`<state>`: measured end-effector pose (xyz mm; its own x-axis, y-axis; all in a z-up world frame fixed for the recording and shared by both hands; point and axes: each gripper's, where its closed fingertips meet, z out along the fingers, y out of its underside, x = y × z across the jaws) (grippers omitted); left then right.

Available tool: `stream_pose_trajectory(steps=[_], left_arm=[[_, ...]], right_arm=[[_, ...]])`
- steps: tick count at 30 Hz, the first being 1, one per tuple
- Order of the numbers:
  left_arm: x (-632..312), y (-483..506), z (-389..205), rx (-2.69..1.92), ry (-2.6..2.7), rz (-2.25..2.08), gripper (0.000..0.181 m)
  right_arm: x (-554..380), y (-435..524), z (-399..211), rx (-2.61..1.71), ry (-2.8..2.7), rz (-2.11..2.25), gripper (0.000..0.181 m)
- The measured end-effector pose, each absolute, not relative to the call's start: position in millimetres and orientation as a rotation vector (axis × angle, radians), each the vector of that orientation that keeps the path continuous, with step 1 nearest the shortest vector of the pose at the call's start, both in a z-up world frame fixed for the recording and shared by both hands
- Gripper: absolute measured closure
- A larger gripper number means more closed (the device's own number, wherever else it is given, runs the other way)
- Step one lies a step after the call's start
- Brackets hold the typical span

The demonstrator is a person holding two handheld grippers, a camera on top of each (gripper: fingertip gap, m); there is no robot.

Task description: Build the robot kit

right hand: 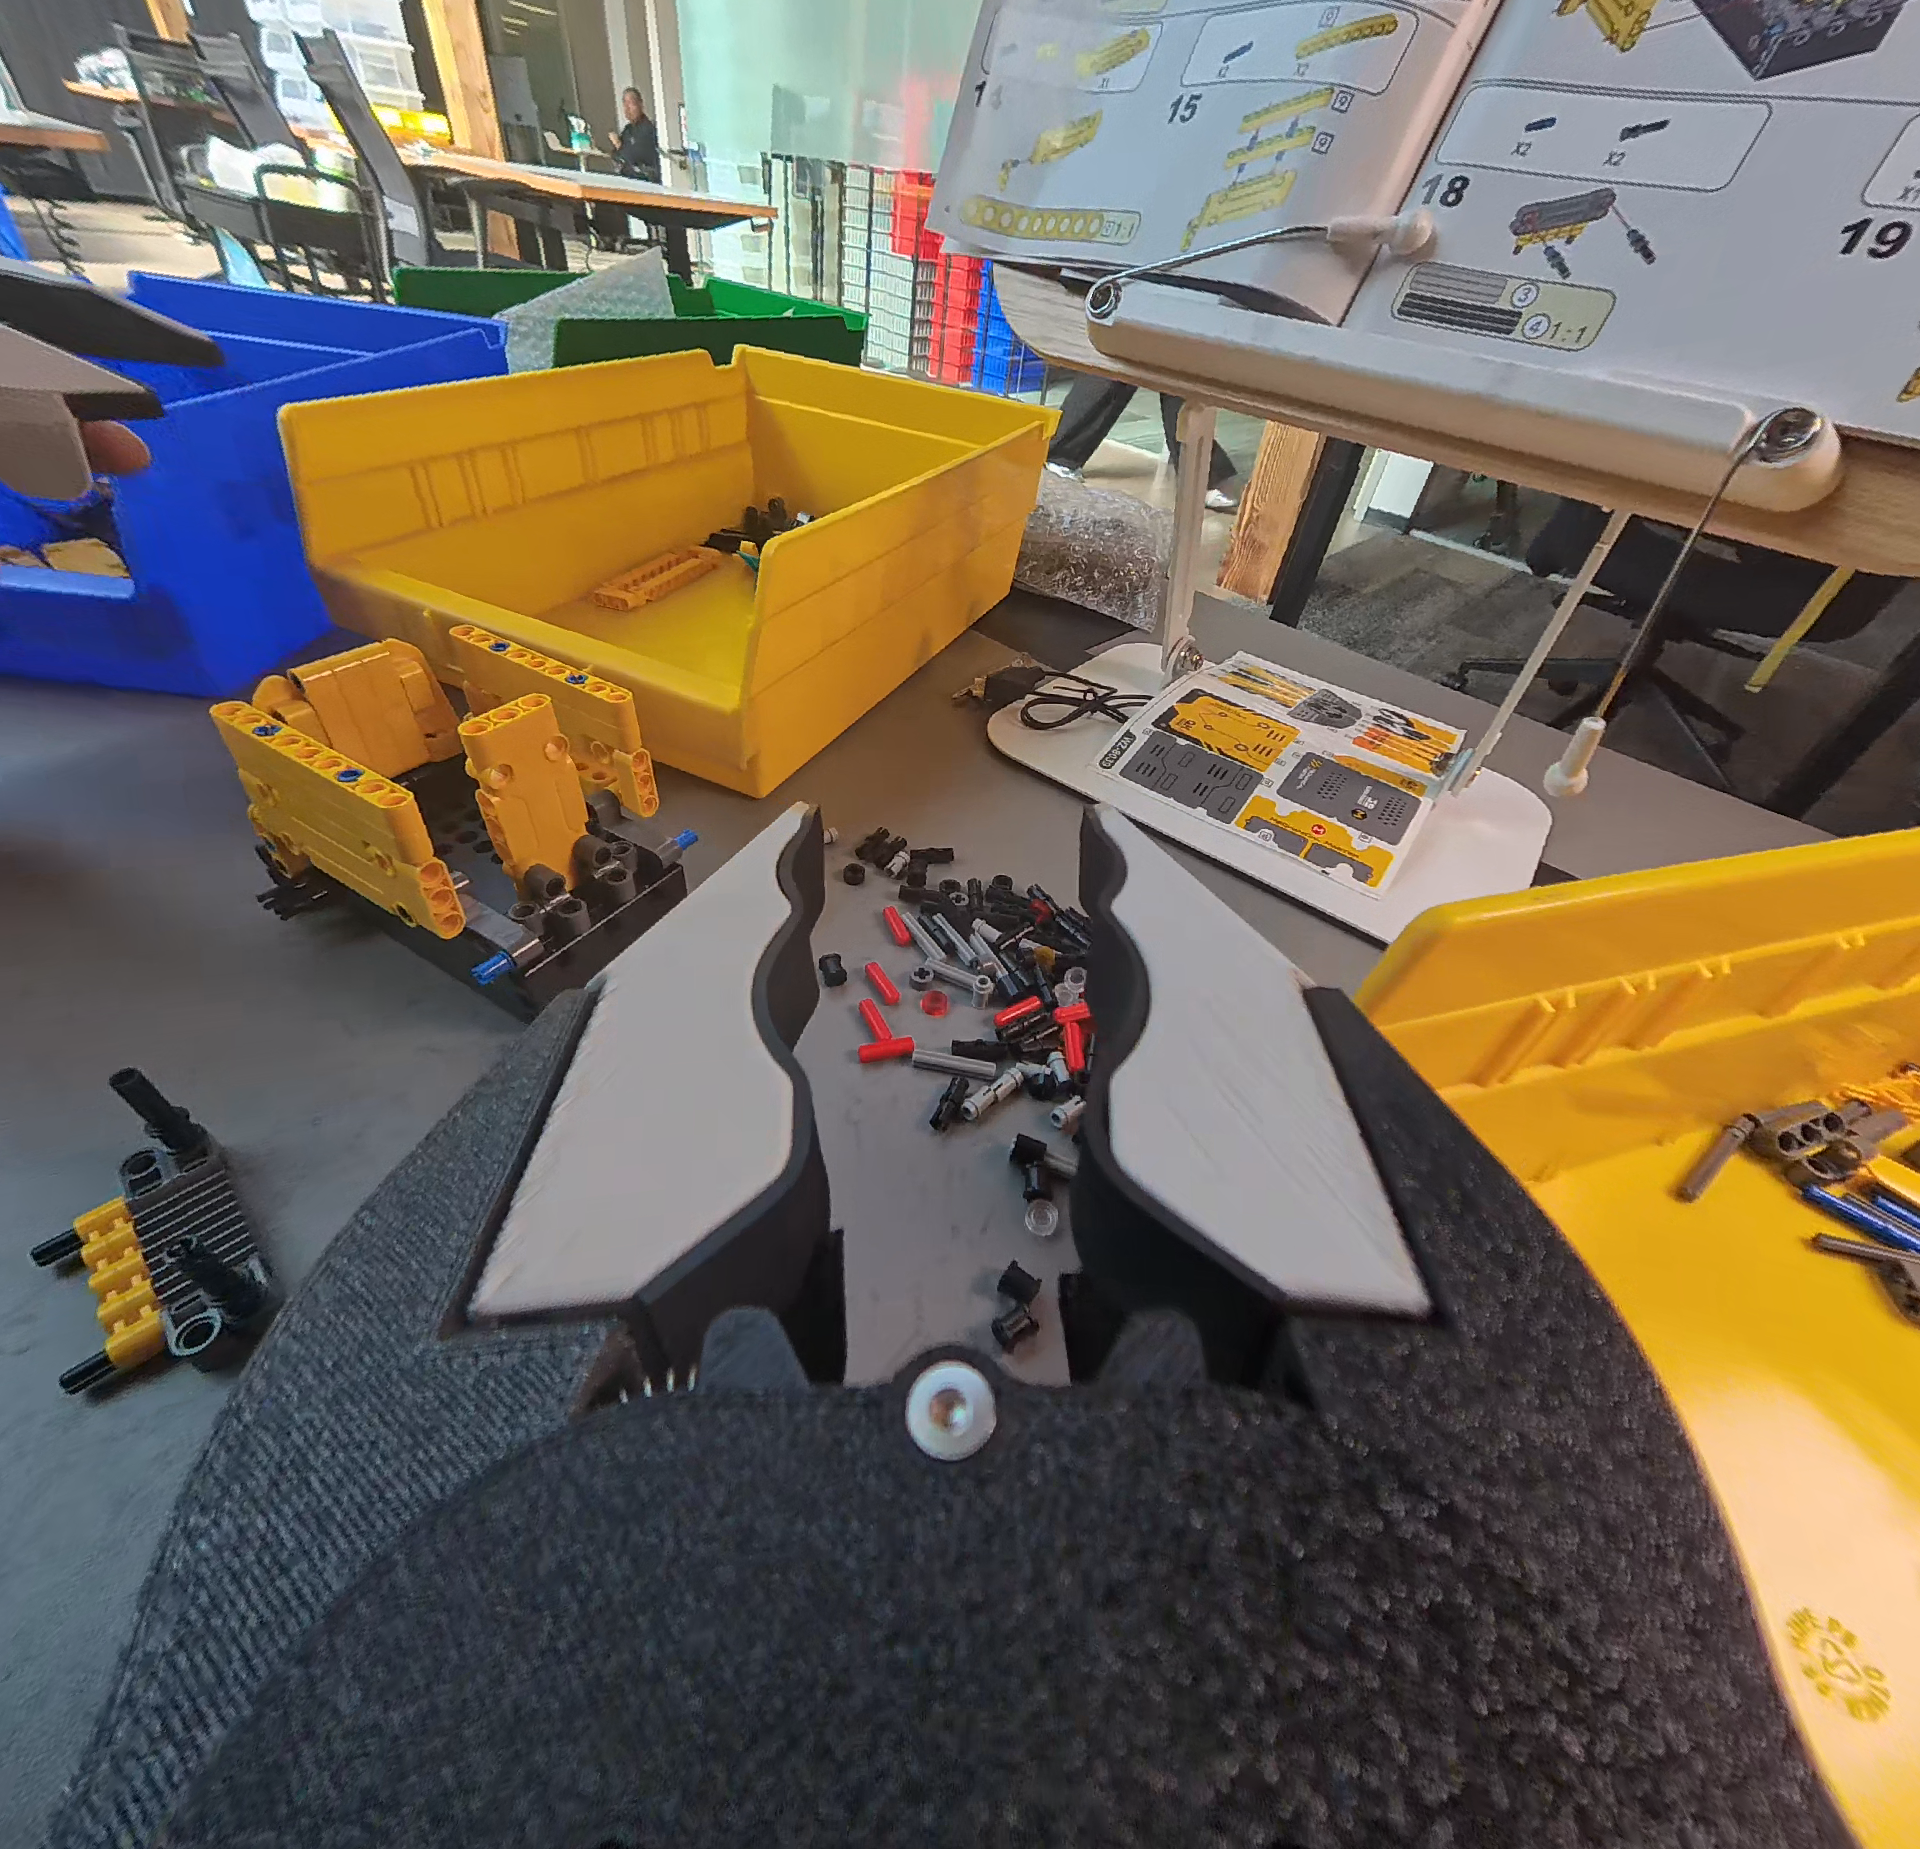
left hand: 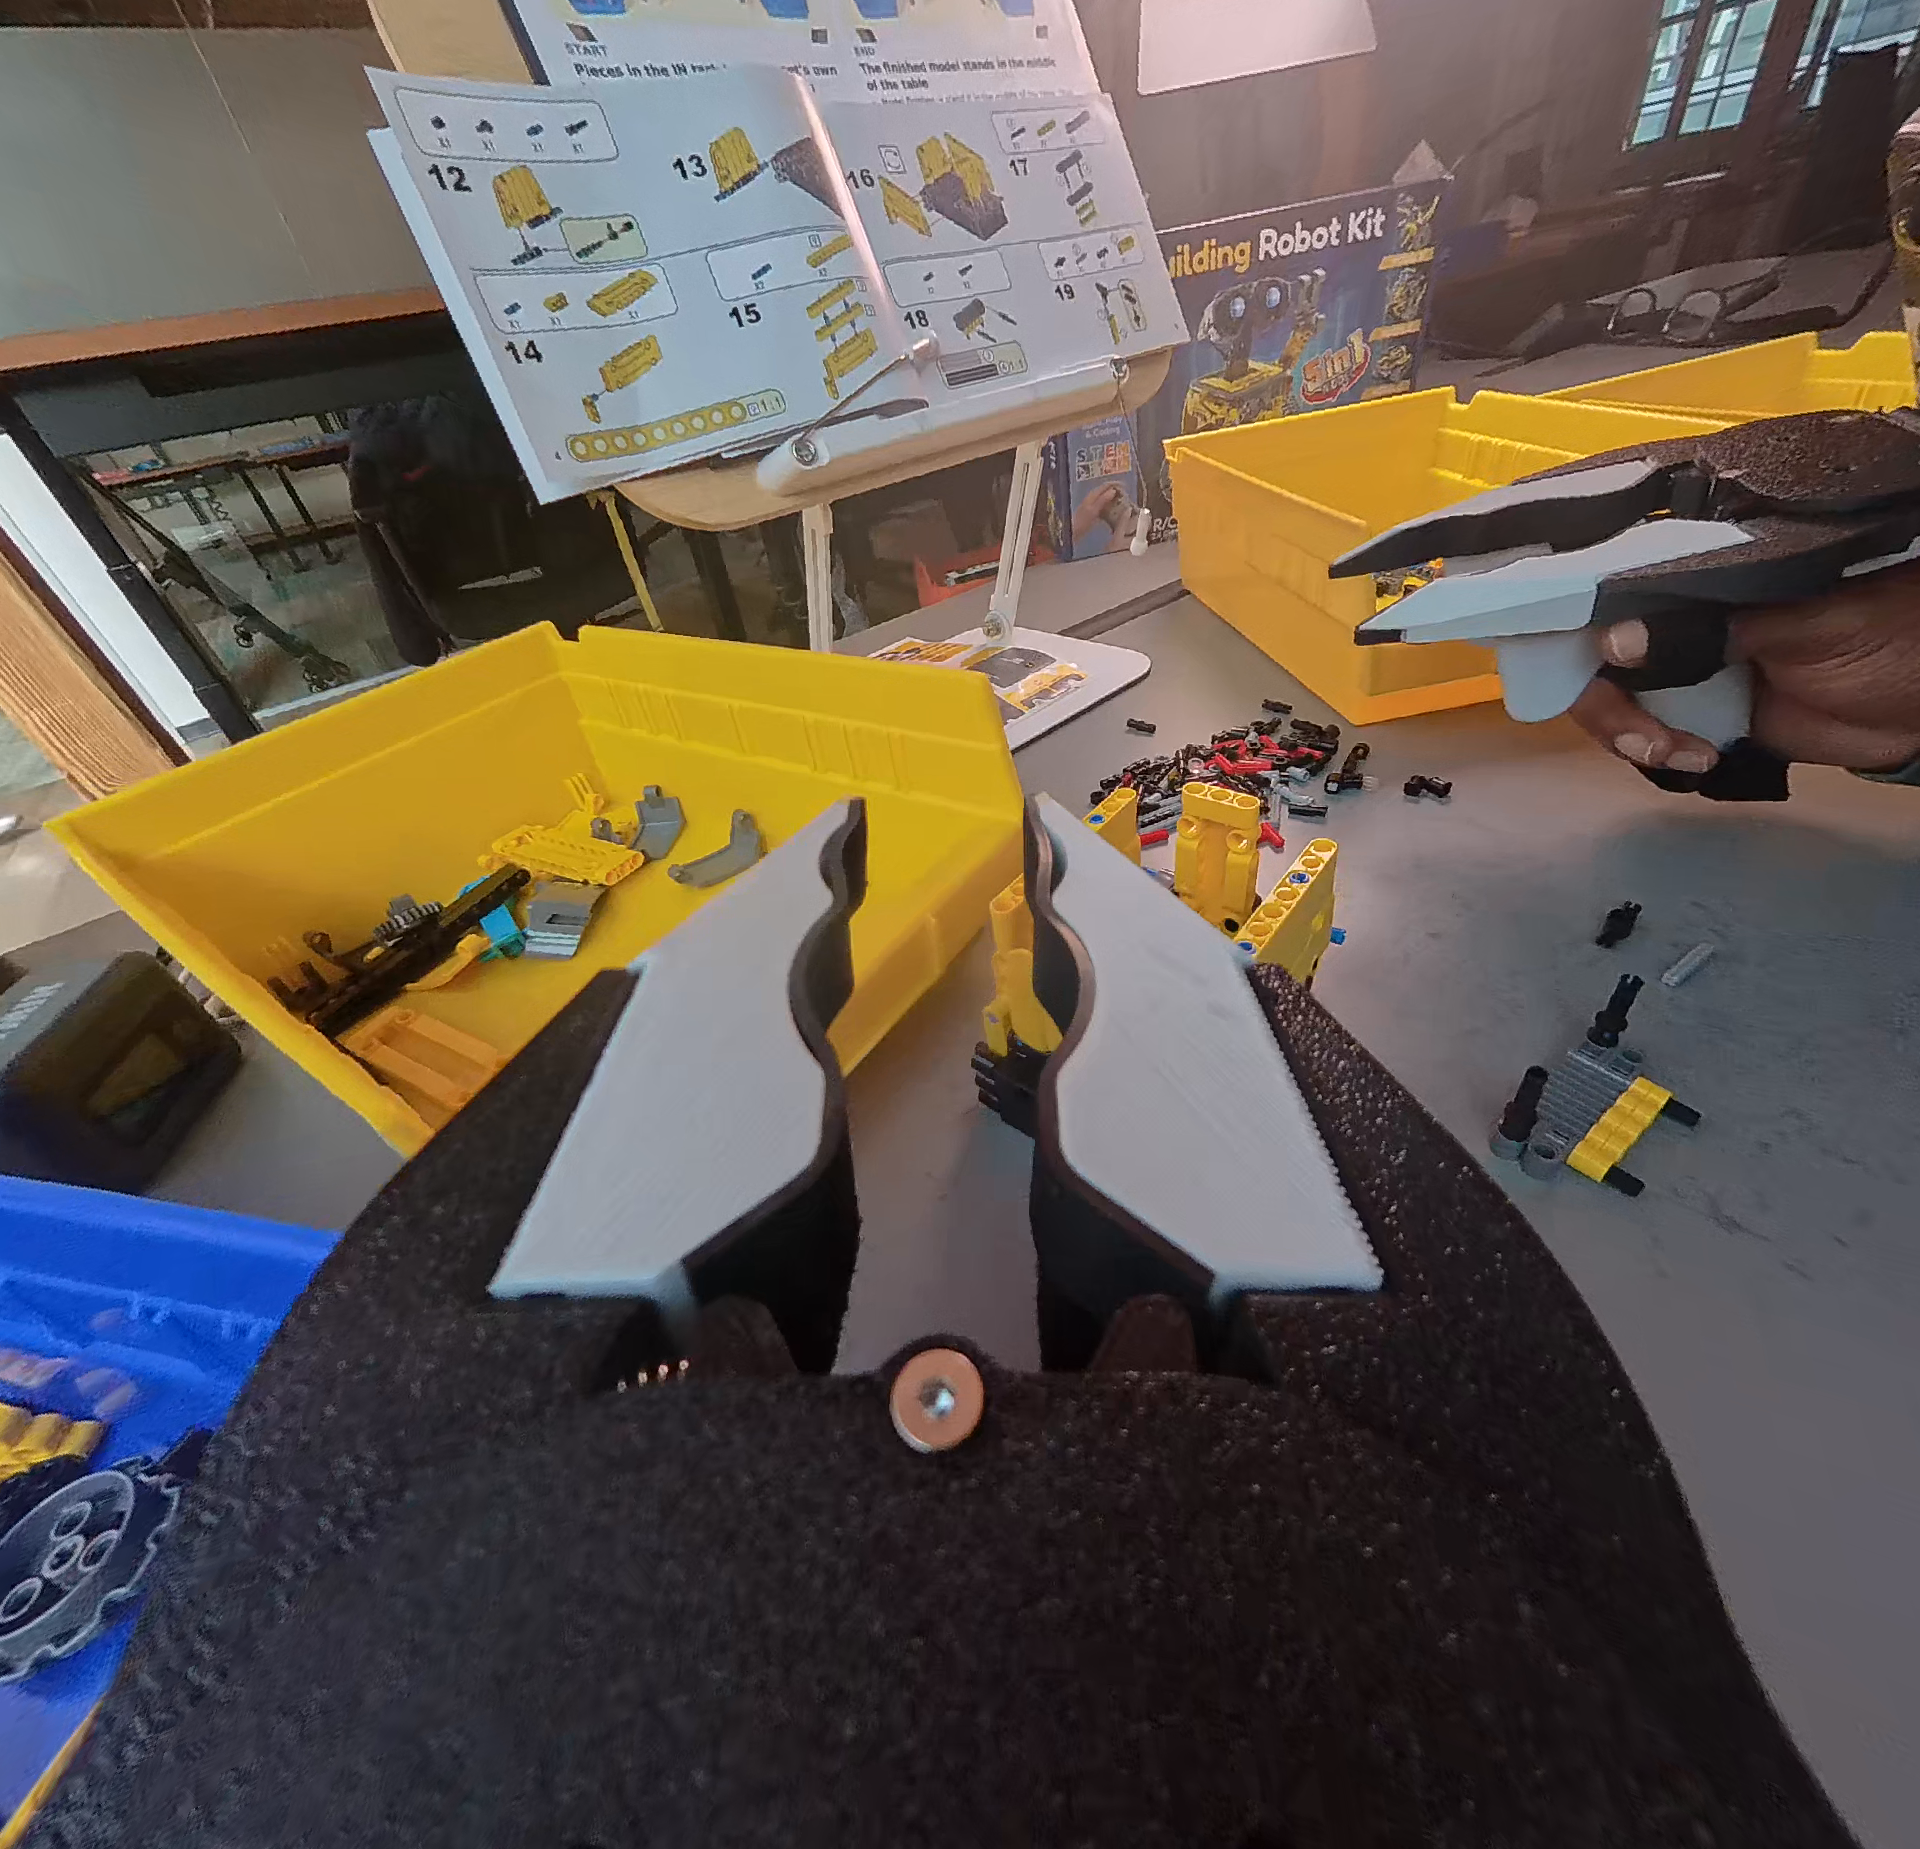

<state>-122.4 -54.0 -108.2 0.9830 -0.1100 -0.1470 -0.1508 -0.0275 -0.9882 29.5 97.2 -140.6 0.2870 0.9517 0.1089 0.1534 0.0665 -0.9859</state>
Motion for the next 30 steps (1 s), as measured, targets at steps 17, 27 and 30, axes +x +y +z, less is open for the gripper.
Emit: stream_pose_trajectory(steps=[17, 27, 30], left_arm=[[-349, -189, -49, -2.063, -0.189, 0.547, 0.138], [-433, -138, -183, -2.784, -0.124, 0.137, 0.152], [-440, -129, -212, -2.880, -0.132, 0.096, 0.156]], right_arm=[[30, 96, -138, -1.374, -1.114, 0.862, 0.133], [34, 100, -134, -1.366, -1.089, 0.817, 0.134], [37, 105, -134, -1.375, -1.075, 0.810, 0.134]])
